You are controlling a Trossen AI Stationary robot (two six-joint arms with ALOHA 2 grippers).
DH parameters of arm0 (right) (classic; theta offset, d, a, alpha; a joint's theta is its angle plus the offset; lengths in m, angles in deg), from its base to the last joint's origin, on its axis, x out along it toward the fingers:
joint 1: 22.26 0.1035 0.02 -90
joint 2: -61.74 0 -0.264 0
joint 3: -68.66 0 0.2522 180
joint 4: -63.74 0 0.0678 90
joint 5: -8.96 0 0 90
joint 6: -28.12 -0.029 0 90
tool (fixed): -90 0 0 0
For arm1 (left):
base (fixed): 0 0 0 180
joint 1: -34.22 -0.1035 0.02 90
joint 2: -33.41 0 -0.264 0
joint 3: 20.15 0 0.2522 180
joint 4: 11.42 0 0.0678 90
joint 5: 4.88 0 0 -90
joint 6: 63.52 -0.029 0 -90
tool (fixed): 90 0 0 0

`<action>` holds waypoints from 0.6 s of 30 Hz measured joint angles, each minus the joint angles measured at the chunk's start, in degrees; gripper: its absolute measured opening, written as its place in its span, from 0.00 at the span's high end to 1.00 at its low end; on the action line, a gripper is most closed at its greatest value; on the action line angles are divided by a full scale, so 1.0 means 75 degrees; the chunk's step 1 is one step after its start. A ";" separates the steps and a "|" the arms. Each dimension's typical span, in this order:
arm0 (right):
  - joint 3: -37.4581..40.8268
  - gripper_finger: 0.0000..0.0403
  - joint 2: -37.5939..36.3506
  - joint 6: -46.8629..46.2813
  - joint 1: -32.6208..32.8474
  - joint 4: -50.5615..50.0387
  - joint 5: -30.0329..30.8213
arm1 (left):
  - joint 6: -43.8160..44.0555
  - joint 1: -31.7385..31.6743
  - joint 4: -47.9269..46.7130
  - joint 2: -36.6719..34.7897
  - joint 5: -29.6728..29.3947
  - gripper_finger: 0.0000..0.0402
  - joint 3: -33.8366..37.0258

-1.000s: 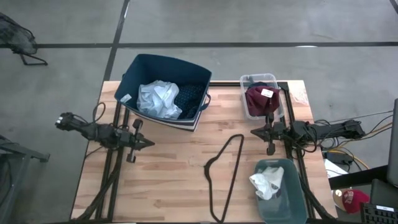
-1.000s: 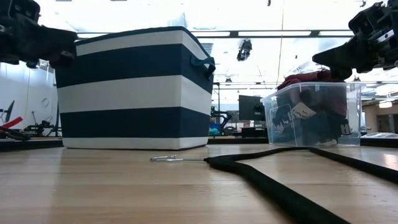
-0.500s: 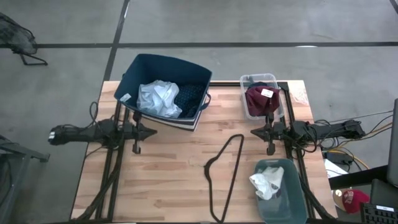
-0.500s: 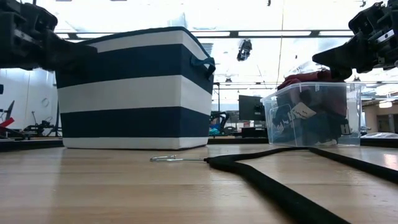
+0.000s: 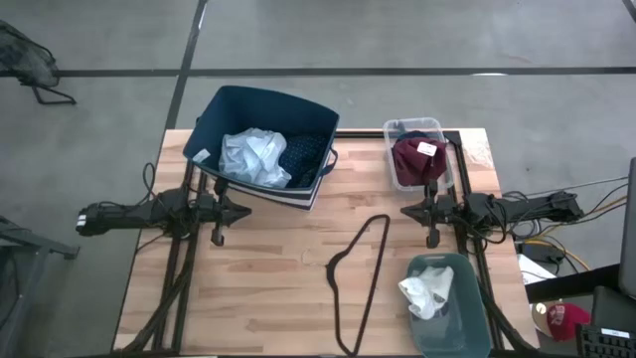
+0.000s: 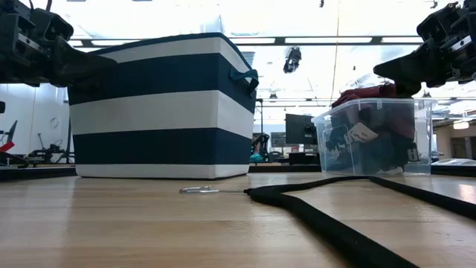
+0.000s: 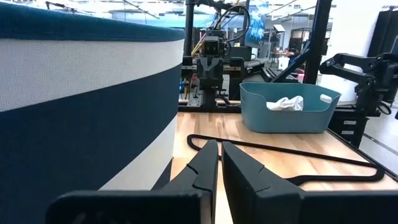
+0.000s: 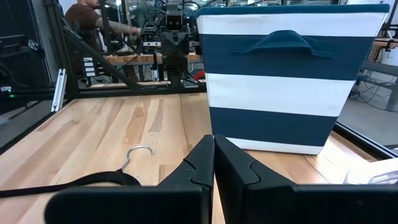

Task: Pick & Place Cloths
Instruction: Return to Home Position

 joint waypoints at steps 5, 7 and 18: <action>0.0000 0.98 0.0000 -0.0001 0.0000 0.0000 0.0000 | -0.0001 0.0000 -0.0009 0.0000 -0.0006 0.93 0.0003; 0.0000 0.98 0.0000 -0.0001 0.0000 0.0000 0.0000 | 0.0001 0.0003 -0.0006 0.0000 -0.0006 0.94 0.0006; 0.0000 0.98 0.0000 -0.0001 0.0000 -0.0003 0.0000 | 0.0002 0.0003 0.0030 0.0000 -0.0023 0.94 0.0009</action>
